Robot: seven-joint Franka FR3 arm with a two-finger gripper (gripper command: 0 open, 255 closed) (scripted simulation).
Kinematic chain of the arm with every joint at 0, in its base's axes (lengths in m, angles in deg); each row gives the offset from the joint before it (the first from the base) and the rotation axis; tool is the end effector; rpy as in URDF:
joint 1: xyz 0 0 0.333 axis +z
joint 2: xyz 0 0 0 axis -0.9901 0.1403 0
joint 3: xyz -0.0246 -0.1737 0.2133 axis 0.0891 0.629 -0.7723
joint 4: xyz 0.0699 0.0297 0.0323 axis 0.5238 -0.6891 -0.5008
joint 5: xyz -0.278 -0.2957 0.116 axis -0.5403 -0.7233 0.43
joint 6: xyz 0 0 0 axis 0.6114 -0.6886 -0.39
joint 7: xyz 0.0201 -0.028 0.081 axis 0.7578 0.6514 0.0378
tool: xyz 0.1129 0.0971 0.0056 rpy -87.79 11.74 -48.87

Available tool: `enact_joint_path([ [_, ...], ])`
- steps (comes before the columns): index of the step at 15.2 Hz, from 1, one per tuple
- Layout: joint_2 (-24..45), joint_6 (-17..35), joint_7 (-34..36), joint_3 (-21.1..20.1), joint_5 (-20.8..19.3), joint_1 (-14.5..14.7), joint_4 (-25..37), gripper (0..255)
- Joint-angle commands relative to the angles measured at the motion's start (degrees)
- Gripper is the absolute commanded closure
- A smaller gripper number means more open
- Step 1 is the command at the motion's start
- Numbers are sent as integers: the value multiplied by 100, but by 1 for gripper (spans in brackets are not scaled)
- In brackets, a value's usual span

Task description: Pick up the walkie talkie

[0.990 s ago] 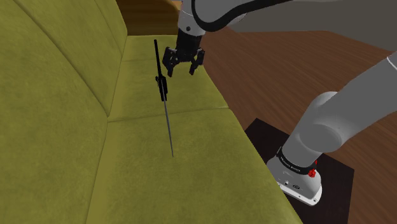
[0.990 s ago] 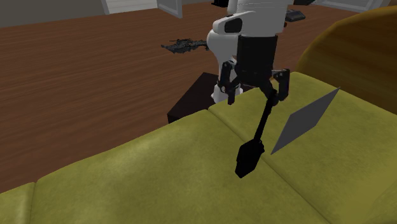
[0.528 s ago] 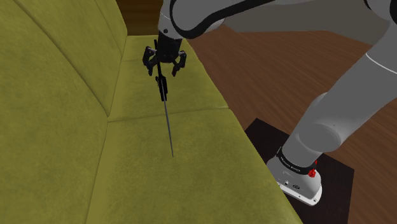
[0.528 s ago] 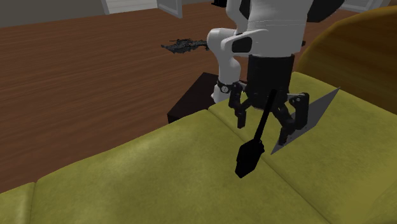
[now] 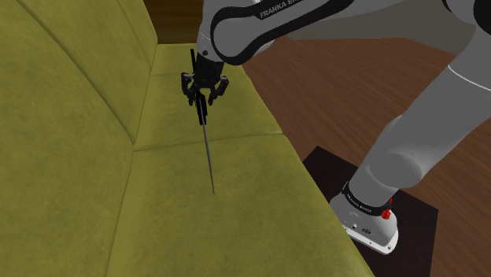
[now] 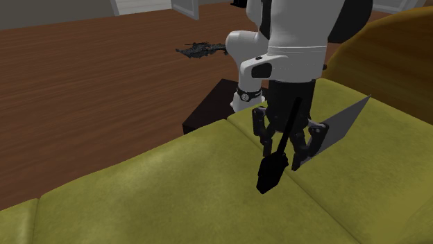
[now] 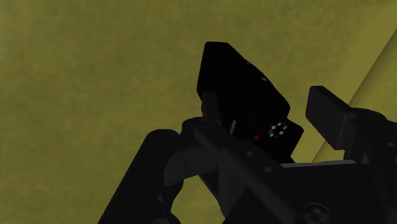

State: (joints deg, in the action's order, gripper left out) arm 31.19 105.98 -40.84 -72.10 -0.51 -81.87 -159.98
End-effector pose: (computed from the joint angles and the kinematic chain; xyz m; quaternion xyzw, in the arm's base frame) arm 0.5384 0.2031 0.3742 -0.9696 0.1906 -0.1186 0.0978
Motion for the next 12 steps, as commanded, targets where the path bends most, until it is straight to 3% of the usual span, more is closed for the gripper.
enact_joint_path([
  [1, 4, 20, -1, -1, 0, 0, -14, 255],
  [9, 10, 23, -3, 1, -1, -1, -11, 255],
  [12, -72, -212, -5, 18, 12, -4, 145, 255],
])
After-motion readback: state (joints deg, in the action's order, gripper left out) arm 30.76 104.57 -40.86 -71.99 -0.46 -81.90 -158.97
